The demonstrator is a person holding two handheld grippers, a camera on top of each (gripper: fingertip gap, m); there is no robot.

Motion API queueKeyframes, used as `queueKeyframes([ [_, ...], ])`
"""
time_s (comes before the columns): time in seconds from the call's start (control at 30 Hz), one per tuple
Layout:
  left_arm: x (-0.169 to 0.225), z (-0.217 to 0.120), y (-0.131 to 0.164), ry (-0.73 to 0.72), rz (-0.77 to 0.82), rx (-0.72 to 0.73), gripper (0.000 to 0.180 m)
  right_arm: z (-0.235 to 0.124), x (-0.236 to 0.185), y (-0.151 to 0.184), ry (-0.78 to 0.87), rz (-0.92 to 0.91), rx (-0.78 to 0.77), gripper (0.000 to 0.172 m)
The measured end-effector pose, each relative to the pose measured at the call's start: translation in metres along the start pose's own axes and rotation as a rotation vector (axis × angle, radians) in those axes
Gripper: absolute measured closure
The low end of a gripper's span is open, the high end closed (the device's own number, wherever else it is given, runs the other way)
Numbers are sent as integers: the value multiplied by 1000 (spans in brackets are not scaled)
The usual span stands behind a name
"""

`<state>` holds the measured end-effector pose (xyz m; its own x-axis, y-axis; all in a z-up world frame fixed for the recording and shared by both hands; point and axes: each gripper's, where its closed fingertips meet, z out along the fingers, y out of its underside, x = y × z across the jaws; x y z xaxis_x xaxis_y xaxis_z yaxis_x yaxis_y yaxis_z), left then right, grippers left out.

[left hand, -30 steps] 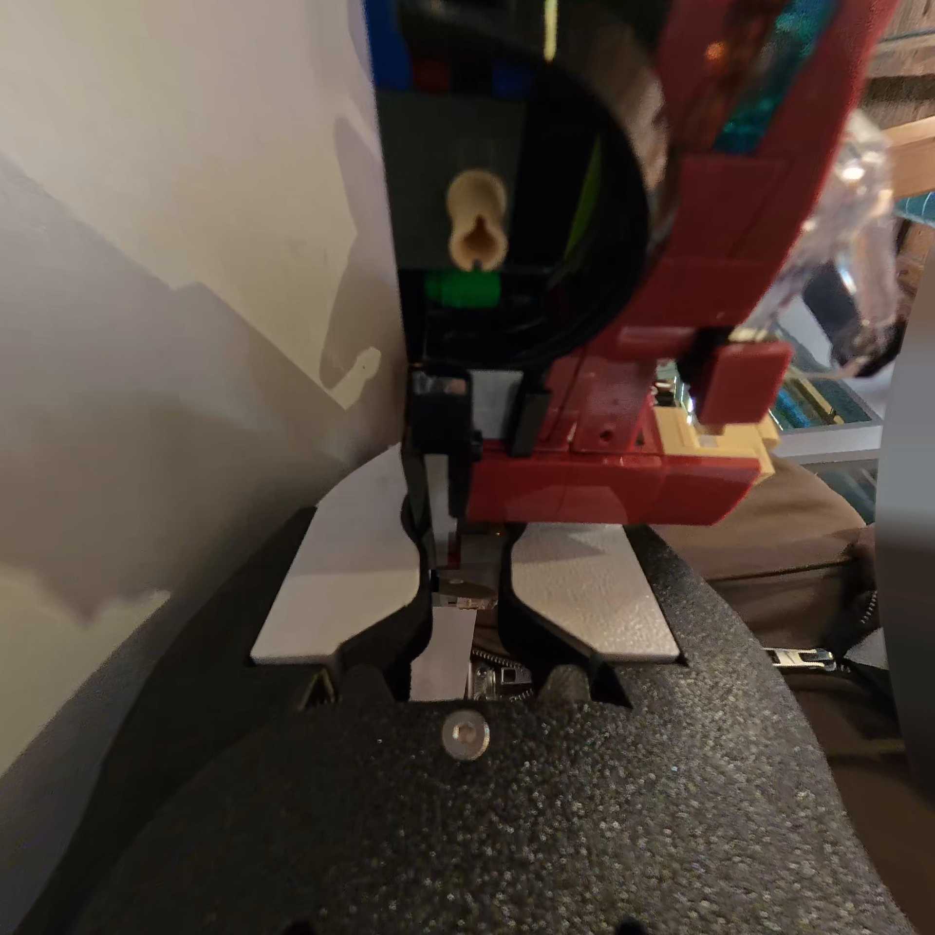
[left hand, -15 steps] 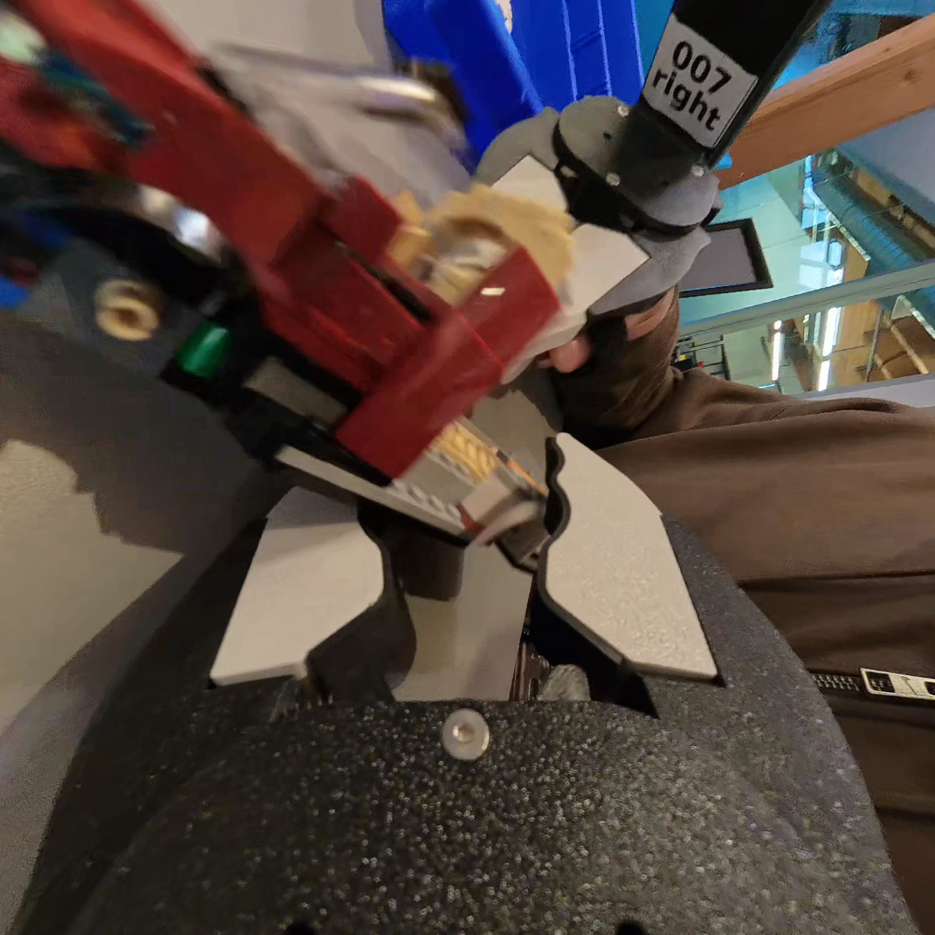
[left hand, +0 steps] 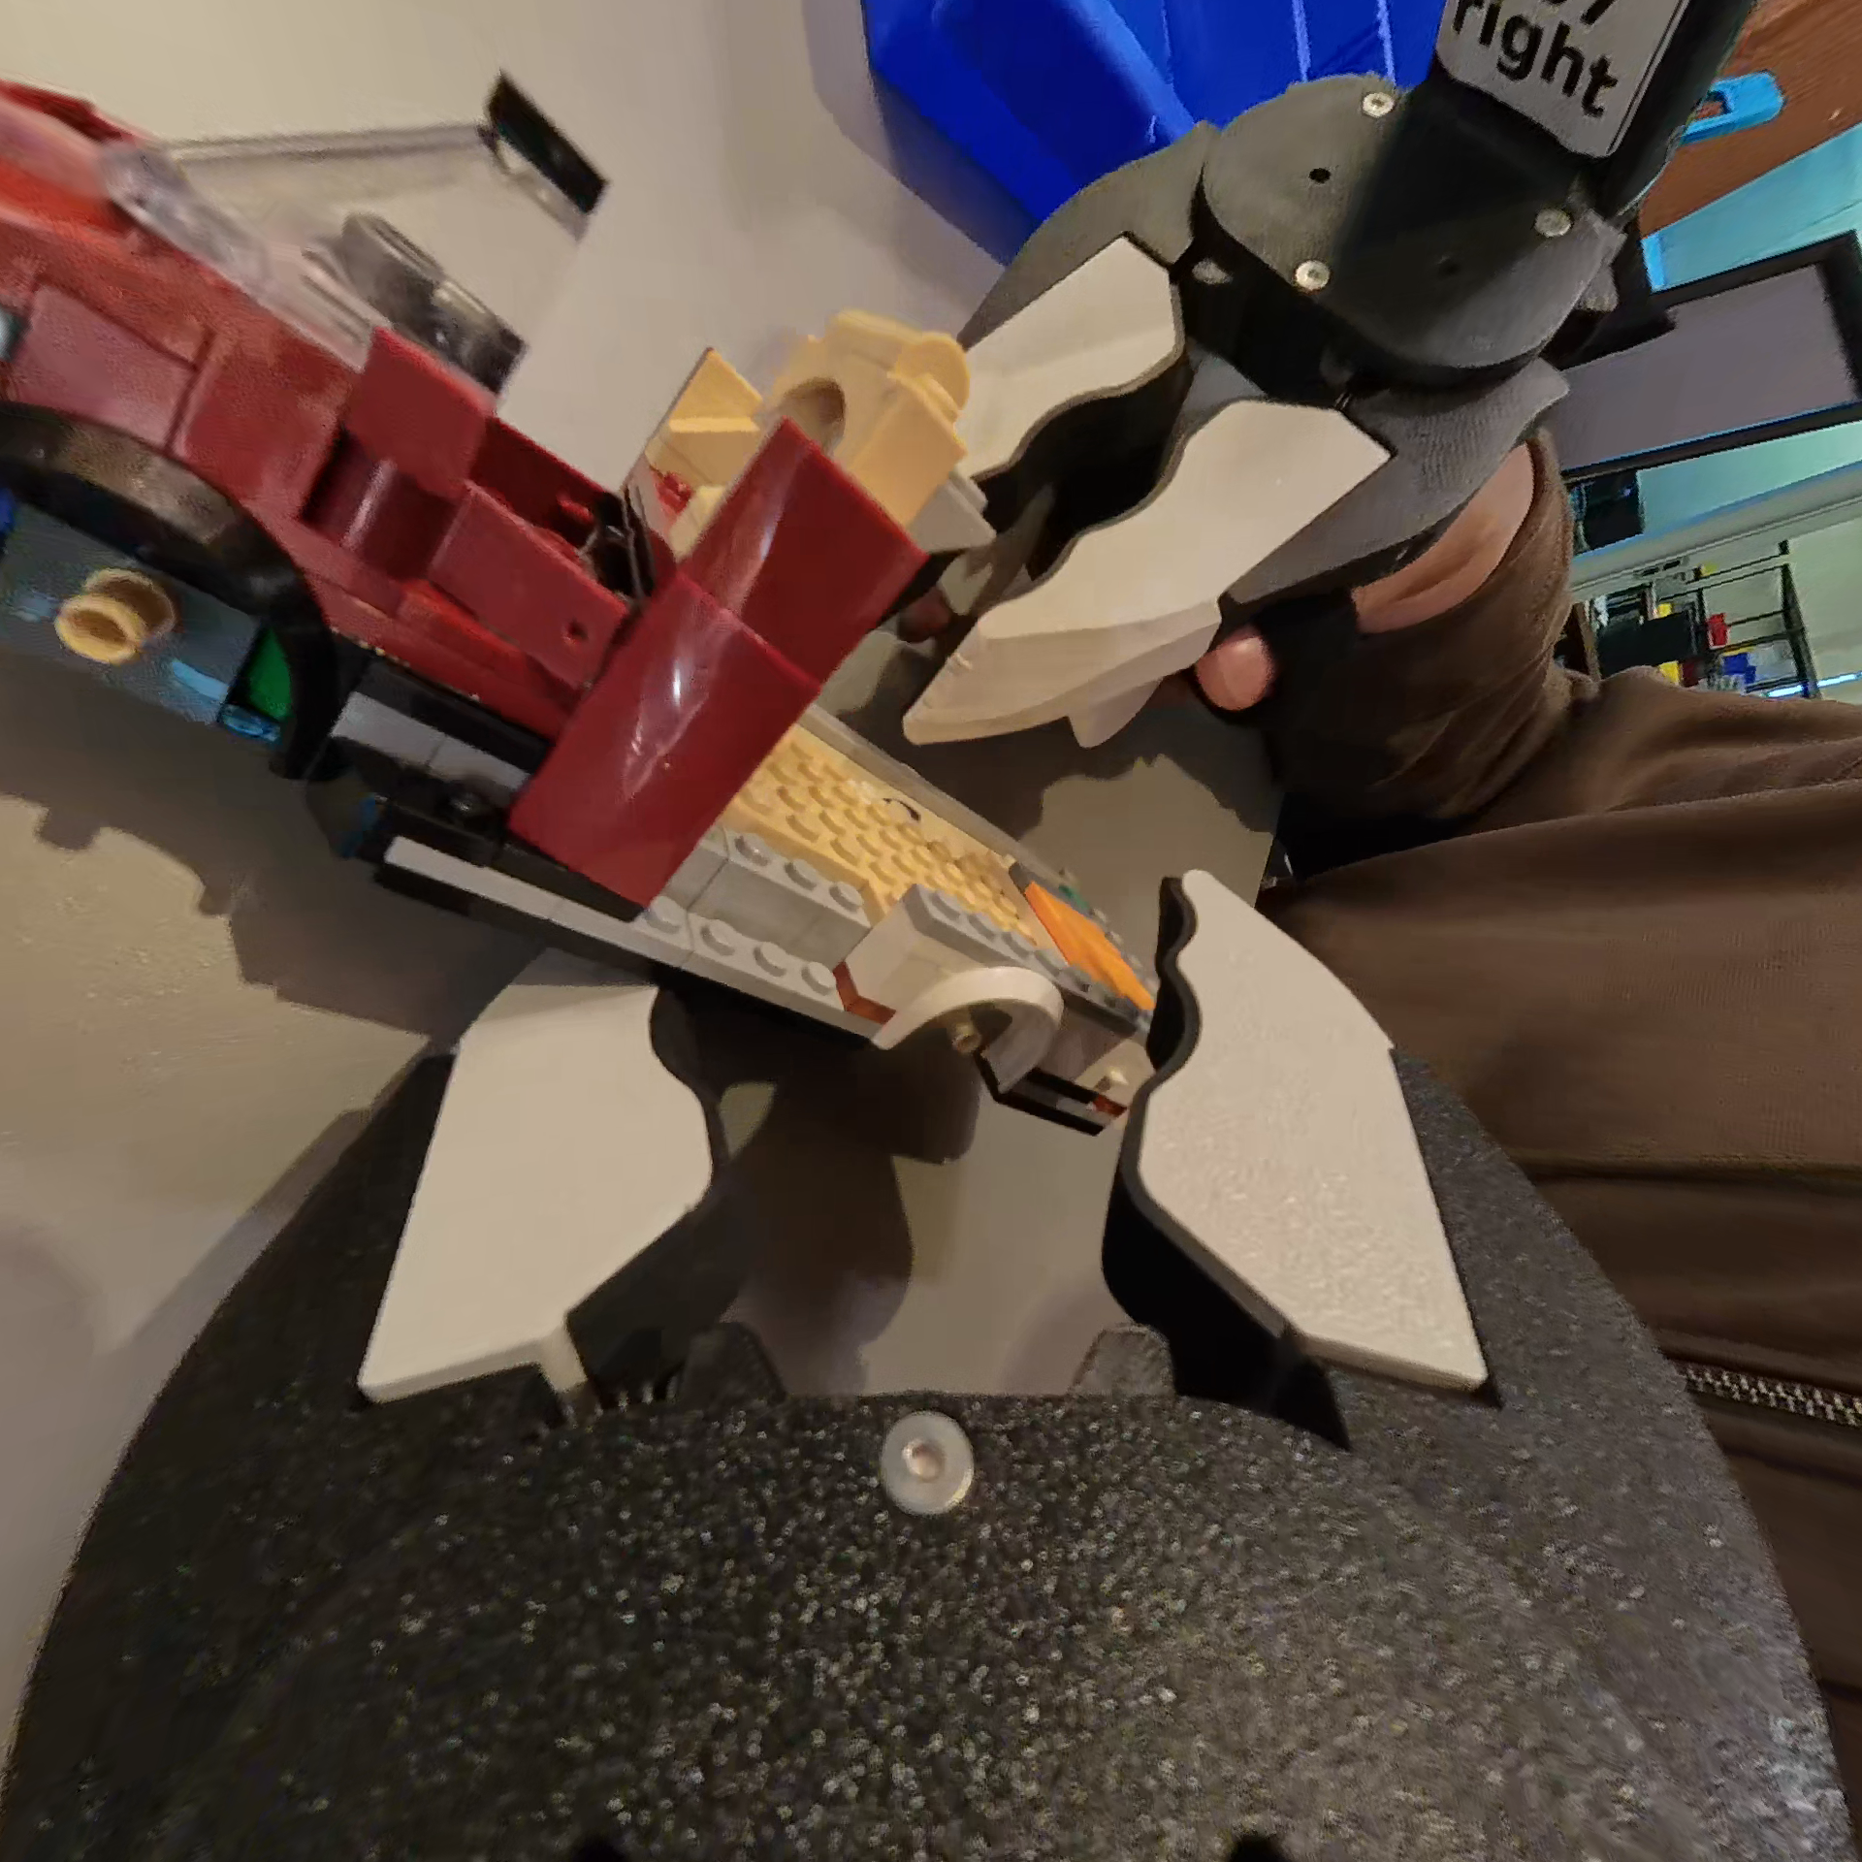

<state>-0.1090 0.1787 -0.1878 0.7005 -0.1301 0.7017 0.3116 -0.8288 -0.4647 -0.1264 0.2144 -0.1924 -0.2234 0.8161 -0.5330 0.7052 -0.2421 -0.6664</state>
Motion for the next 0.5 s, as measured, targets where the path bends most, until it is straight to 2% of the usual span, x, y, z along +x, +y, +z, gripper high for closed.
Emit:
queueKeyframes([
  [0.2, -1, -5, -2, 40, -41, 65, 90, 16, -6, -4, 18, -13, -30, 153],
  [0.27, 1, -8, -3, 59, -42, 95, 81, 20, -5, -6, 50, -21, -34, 153],
  [0.33, 5, -12, -7, 111, -55, 144, 70, 23, -3, -8, 76, -19, -39, 157],
  [0.5, 8, -26, -11, 236, -114, 257, 69, 28, -3, -10, 113, -17, -46, 157],
])
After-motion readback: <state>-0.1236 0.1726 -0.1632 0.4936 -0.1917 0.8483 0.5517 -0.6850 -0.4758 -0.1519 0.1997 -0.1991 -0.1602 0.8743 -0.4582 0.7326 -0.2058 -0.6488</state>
